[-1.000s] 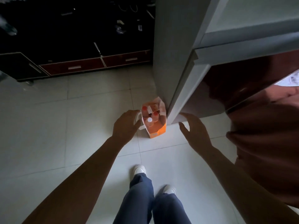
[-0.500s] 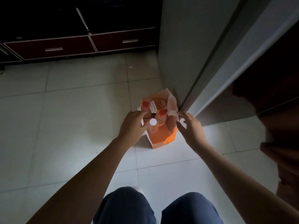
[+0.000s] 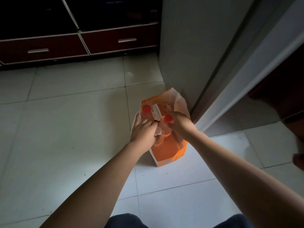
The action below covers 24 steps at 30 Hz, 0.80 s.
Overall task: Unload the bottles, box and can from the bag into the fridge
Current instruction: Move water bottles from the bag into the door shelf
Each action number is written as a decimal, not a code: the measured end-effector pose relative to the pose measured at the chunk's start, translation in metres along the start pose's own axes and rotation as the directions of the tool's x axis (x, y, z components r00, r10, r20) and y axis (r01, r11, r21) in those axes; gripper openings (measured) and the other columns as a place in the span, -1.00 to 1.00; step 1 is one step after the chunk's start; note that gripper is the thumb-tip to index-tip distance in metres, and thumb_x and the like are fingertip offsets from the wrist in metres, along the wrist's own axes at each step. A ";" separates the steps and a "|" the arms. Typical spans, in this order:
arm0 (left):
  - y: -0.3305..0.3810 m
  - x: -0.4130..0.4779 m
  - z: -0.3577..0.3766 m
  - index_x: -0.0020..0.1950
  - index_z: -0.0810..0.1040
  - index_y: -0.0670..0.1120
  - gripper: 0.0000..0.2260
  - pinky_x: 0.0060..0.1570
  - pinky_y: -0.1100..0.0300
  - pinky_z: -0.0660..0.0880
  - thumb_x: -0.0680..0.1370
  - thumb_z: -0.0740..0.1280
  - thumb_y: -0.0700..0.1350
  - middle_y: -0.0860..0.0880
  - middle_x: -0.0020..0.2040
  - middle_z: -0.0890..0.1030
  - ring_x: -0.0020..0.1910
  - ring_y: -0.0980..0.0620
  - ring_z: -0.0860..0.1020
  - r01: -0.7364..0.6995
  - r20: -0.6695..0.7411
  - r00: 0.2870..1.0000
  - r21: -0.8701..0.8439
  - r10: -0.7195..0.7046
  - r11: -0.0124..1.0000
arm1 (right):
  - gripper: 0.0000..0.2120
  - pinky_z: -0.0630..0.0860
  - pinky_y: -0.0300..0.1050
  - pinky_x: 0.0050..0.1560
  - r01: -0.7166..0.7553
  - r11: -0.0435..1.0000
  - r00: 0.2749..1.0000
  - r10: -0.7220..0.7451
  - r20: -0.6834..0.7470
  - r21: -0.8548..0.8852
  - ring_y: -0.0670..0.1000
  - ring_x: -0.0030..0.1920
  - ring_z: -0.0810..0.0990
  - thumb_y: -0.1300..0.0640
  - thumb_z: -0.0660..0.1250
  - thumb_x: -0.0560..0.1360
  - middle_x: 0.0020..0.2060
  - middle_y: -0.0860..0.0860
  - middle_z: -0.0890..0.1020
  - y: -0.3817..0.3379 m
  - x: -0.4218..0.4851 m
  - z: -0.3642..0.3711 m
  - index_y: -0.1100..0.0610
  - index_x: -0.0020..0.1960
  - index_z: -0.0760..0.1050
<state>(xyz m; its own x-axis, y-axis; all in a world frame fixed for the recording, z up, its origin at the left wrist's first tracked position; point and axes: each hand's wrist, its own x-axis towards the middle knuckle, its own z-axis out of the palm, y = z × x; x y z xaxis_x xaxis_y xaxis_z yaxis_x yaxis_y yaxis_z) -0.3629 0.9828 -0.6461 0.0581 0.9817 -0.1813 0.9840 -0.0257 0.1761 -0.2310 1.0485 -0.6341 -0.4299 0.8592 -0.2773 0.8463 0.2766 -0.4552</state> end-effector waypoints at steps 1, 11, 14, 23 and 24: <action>0.002 0.001 0.001 0.28 0.38 -0.04 -0.66 0.47 -0.11 -0.25 0.51 0.24 -0.09 -0.02 0.23 0.51 0.34 -0.01 0.32 0.000 0.034 0.999 0.023 -0.001 1.000 | -0.71 0.39 -0.21 -0.13 -0.005 1.000 1.000 0.005 0.015 -0.016 0.11 0.02 0.54 0.22 0.23 0.51 0.11 0.14 0.56 0.001 0.001 0.002 0.15 0.23 0.43; 0.007 0.001 0.012 0.31 0.32 -0.04 -0.61 0.39 -0.17 -0.35 0.49 0.19 -0.22 -0.02 0.04 0.61 0.16 -0.06 0.51 0.028 -0.005 1.000 0.093 -0.028 0.995 | -0.54 0.41 0.02 0.13 -0.055 0.995 0.987 0.066 0.144 -0.078 0.22 0.20 0.42 0.18 0.25 0.49 0.27 0.19 0.36 0.013 0.013 0.014 0.16 0.35 0.26; 0.010 0.003 0.011 0.33 0.29 -0.03 -0.57 0.42 -0.19 -0.32 0.48 0.16 -0.26 -0.02 0.08 0.60 0.18 -0.06 0.51 0.050 -0.014 0.999 0.096 -0.049 0.994 | -0.69 0.47 -0.27 -0.06 0.010 0.996 0.995 -0.001 0.105 -0.085 0.04 -0.04 0.53 0.18 0.17 0.53 0.02 0.09 0.51 0.018 0.013 0.020 0.16 0.27 0.34; 0.006 -0.001 0.014 0.23 0.39 -0.05 -0.62 0.44 -0.07 -0.32 0.46 0.12 -0.32 -0.06 0.02 0.64 0.18 -0.07 0.52 0.136 -0.027 0.990 0.045 -0.135 0.990 | -0.80 0.34 -0.13 -0.39 -0.155 0.988 0.986 0.154 -0.060 -0.005 0.06 -0.36 0.45 0.16 0.10 0.51 -0.36 0.10 0.50 0.005 -0.004 0.022 0.13 -0.26 0.40; 0.006 -0.004 0.011 0.16 0.42 -0.06 -0.68 0.46 -0.05 -0.28 0.47 0.13 -0.31 -0.08 0.03 0.64 0.20 -0.10 0.50 0.157 -0.012 0.988 0.027 -0.157 0.987 | -0.84 0.37 -0.09 -0.34 -0.137 0.990 0.990 0.138 -0.026 0.032 0.11 -0.29 0.49 0.19 0.10 0.51 -0.29 0.14 0.54 0.001 -0.008 0.017 0.16 -0.20 0.39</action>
<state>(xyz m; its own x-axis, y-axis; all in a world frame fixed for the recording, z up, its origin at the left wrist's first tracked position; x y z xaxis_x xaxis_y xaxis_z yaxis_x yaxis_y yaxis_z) -0.3549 0.9770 -0.6552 -0.0993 0.9758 -0.1950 0.9851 0.1240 0.1192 -0.2323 1.0345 -0.6471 -0.3006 0.9000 -0.3155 0.8870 0.1422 -0.4394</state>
